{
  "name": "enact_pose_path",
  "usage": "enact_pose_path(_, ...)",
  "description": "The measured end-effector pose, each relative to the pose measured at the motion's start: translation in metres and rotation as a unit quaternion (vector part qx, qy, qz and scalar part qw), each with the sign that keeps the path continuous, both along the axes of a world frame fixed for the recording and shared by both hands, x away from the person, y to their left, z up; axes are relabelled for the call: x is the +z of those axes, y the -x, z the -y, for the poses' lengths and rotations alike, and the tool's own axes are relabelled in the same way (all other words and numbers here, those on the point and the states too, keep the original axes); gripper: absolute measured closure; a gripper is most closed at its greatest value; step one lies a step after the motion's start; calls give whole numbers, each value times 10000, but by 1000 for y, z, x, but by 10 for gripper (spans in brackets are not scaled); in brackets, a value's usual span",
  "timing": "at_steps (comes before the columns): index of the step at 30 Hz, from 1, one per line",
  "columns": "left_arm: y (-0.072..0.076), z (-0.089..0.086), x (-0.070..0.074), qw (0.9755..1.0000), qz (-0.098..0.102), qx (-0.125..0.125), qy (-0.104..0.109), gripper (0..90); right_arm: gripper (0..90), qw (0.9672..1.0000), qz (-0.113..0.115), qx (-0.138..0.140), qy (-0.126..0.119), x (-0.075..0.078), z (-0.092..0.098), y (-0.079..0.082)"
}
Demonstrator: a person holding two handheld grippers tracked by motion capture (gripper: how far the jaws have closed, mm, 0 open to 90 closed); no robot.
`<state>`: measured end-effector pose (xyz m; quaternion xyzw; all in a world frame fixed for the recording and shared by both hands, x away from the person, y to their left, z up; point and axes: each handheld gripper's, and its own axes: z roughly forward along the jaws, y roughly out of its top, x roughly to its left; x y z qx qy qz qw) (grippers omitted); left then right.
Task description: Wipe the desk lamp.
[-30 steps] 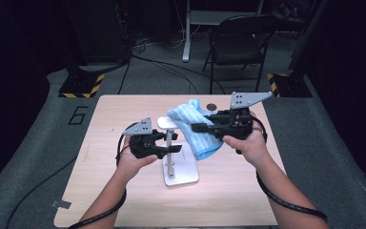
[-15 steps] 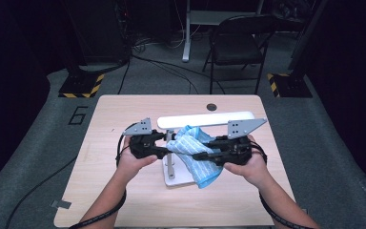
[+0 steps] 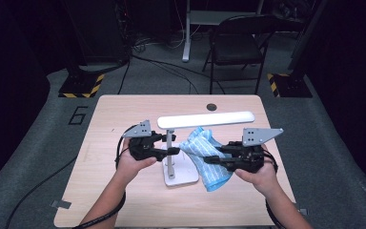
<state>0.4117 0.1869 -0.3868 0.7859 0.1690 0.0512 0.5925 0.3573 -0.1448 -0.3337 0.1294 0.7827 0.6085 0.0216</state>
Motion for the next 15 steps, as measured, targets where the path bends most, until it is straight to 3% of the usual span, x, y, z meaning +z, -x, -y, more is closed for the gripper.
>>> enact_pose_path(3,1,-3,-2,10000,10,56,11,445,696,9997,-24,-251,-12,-9,8,3)
enact_pose_path(5,3,-4,-5,9999,-67,88,80,445,696,9992,-100,-365,-110,-15,15,4)
enact_pose_path(11,4,-5,-14,9999,-48,76,103,445,696,9964,-236,-721,-380,-34,33,4)
enact_pose_path(15,5,-5,-18,9999,-16,103,90,445,693,9941,-324,-971,-365,-48,38,5)
